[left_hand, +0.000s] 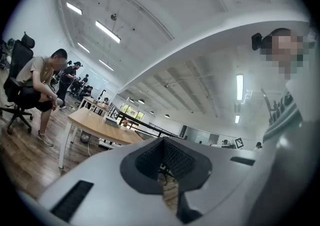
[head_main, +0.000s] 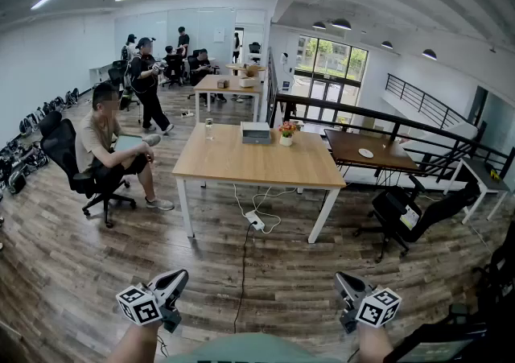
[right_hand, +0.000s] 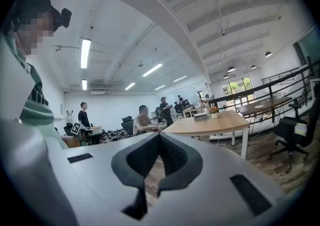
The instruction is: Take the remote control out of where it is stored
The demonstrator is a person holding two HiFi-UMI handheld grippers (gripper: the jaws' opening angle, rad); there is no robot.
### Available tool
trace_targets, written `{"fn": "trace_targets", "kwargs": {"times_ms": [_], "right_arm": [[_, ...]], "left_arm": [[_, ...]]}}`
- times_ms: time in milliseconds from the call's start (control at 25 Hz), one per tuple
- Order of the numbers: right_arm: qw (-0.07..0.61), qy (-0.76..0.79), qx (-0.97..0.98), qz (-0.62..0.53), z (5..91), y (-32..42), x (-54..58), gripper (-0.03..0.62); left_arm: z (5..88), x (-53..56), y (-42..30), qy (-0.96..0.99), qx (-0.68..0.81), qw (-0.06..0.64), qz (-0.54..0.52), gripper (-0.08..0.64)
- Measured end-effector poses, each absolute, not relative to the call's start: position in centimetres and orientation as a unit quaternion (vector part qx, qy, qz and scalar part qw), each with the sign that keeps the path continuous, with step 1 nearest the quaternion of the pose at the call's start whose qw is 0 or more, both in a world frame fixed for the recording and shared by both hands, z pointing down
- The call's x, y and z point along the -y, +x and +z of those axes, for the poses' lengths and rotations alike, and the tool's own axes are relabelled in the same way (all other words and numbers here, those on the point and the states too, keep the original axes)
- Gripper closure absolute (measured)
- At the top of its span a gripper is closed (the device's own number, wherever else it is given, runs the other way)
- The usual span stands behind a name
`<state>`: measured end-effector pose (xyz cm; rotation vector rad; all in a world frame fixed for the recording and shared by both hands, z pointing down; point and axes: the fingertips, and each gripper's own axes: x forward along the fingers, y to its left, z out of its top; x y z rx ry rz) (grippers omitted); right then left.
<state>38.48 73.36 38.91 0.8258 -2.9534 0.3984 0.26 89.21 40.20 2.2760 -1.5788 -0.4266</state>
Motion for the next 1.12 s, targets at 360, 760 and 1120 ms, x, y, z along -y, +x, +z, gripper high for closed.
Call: {"fn": "trace_targets", "kwargs": {"times_ms": [360, 760, 1120], "right_arm": [[0.019, 0.263, 0.957, 0.125, 38.6, 40.4, -72.3, 0.588], [0.028, 0.254, 0.961, 0.105, 38.9, 43.7, -71.4, 0.588], [0.020, 0.248, 0.961, 0.118, 41.0, 50.5, -69.1, 0.588]], "left_arm": [[39.9, -87.8, 2.4, 0.803, 0.552, 0.169, -0.146, 0.557], [41.4, -86.9, 4.5, 0.773, 0.570, 0.209, -0.185, 0.557], [41.7, -83.7, 11.4, 0.780, 0.563, 0.213, -0.170, 0.557]]}}
